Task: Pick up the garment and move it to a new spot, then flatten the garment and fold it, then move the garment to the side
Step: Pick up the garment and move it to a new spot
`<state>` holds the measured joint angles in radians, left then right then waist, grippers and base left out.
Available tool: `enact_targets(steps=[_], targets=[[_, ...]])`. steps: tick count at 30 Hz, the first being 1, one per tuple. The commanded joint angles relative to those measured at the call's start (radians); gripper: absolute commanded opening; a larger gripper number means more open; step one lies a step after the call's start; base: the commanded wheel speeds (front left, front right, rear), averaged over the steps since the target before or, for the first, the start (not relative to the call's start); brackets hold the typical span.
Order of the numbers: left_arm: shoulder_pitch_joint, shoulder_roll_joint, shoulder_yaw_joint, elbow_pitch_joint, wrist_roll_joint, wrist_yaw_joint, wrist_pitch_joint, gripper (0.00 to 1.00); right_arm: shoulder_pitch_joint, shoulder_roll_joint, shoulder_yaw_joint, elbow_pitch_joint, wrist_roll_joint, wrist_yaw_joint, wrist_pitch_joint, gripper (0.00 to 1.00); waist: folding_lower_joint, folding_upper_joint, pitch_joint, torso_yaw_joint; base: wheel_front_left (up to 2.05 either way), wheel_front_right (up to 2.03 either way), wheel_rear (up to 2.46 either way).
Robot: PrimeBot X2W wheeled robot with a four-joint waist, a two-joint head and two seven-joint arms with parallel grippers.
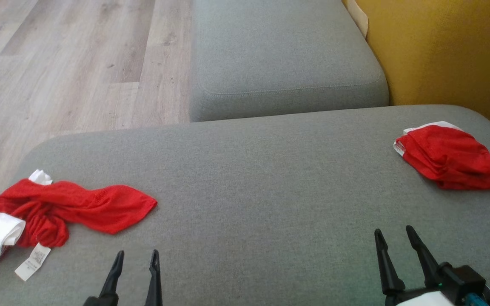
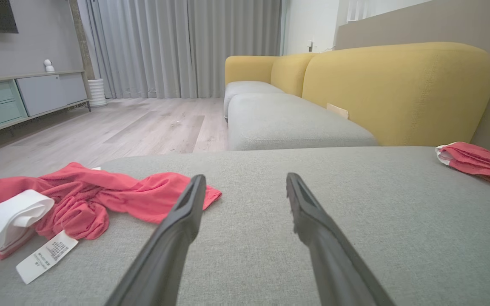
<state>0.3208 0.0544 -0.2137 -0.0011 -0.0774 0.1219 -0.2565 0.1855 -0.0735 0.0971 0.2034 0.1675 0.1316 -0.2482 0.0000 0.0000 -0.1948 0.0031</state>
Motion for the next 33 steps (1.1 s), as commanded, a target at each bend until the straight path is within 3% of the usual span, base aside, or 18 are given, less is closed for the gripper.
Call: enact_targets(steps=[1, 33], targets=[[-0.037, -0.004, 0.044, -0.030, 0.001, -0.002, -0.005, 1.00, -0.038, -0.005, 0.022, -0.027, 0.008, -0.001, -0.013, 1.00, 0.0000, 0.0000, -0.002, 0.001, 0.00, 0.00, 0.00], [-0.042, -0.004, 0.062, 0.003, 0.015, -0.007, -0.005, 1.00, -0.042, -0.005, 0.038, -0.002, 0.018, -0.001, -0.014, 1.00, 0.0000, 0.0000, 0.007, 0.011, 0.00, 0.00, 0.00]])
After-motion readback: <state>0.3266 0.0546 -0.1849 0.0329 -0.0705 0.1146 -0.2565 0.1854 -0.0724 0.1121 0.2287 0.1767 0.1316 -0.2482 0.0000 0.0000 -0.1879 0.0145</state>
